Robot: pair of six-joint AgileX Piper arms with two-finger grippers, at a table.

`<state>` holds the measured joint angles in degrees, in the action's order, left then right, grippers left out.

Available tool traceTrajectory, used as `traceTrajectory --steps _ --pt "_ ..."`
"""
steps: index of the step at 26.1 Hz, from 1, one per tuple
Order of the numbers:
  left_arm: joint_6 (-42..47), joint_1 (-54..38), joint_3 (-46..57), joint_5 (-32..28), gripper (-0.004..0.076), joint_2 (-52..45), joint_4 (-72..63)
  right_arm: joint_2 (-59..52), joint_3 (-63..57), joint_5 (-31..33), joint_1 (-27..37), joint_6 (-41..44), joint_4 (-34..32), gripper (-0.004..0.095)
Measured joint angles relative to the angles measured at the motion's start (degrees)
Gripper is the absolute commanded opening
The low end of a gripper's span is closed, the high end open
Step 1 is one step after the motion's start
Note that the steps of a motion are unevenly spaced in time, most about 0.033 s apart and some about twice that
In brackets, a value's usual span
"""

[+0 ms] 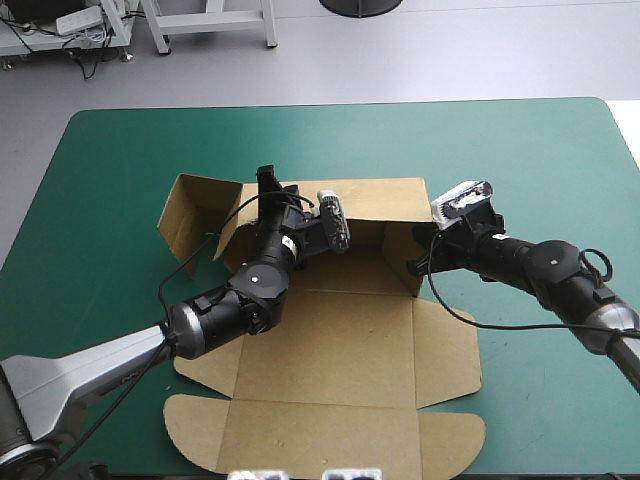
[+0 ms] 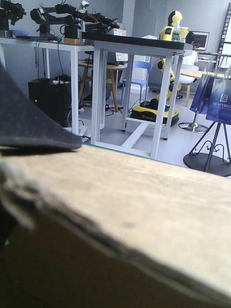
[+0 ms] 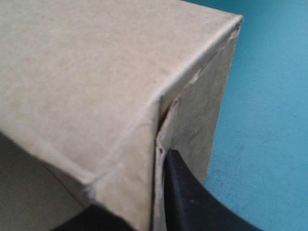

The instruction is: Fold the box

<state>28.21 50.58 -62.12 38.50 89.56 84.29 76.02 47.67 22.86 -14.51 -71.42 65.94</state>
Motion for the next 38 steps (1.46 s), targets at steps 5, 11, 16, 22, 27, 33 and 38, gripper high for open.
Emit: traceTrajectory --steps 5,11,16,22,27,33,38 --pt "-0.8 0.1 0.0 0.2 0.0125 0.0 -0.6 0.0 0.0 -0.2 -0.1 0.0 -0.2 -0.0019" --pt "-6.6 1.8 0.0 1.1 0.0451 -1.0 -8.3 0.0 0.0 -0.2 -0.1 0.5 -0.4 -0.0020" --pt "-8.3 5.3 0.0 0.9 0.0524 -3.0 -14.2 0.0 0.0 0.7 -0.5 0.4 -0.4 -0.0019" --pt "-13.6 10.4 0.0 4.3 0.0524 -6.2 -20.7 0.0 0.0 1.4 -0.8 0.4 -0.4 -0.0020" --pt "-15.7 17.5 0.0 7.9 0.0523 -8.2 -24.5 0.0 0.0 1.9 -0.8 0.5 -0.3 -0.0019" --pt "-16.0 23.8 0.0 12.9 0.0165 -10.1 -26.1 0.0 0.0 1.4 -0.8 0.9 -0.3 -0.0020" --pt "-12.3 23.9 -0.9 11.9 0.0014 -15.9 -28.1 0.0 0.0 0.9 -0.8 2.5 -1.5 -0.0020"
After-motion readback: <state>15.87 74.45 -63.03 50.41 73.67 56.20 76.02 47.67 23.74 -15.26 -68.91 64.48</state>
